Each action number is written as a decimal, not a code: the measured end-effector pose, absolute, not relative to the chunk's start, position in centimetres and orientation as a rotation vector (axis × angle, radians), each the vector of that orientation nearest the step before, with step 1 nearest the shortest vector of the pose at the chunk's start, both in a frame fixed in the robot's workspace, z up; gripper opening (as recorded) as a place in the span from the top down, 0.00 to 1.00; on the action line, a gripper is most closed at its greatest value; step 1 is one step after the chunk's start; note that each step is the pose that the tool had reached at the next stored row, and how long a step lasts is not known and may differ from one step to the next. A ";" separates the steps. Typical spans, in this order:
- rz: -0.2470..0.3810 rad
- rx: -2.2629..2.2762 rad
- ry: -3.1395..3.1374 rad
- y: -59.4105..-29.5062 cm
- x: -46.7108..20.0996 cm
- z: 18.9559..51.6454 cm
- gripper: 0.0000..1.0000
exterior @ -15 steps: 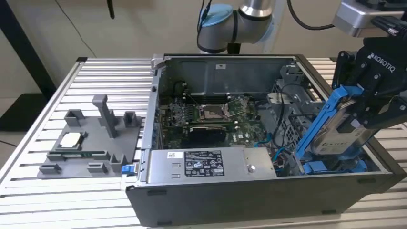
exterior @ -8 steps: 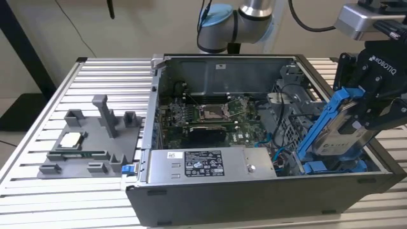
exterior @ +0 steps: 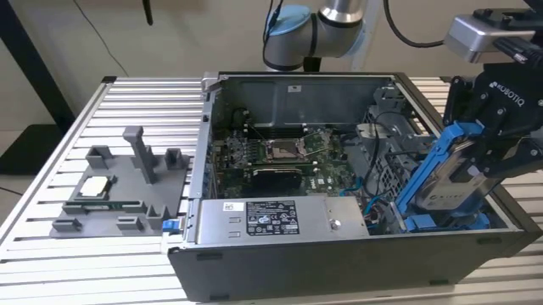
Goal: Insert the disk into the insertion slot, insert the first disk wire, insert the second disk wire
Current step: 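Insert the disk into the insertion slot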
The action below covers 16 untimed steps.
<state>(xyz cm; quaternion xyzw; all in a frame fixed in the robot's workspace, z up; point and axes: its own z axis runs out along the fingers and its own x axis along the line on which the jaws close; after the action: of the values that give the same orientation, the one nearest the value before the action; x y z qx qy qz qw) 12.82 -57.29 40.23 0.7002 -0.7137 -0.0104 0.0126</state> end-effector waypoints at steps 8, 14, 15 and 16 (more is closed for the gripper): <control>-0.033 2.177 -2.230 -56.9 12.1 38.9 0.67; -0.034 2.176 -2.228 -56.9 12.4 38.2 0.67; -0.034 2.176 -2.229 -56.9 12.5 38.0 0.67; -0.034 2.177 -2.229 -56.9 12.6 37.8 0.67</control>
<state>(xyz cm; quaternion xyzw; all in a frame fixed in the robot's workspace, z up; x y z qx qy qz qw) 12.59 -56.94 37.83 0.6986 -0.7153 -0.0109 0.0132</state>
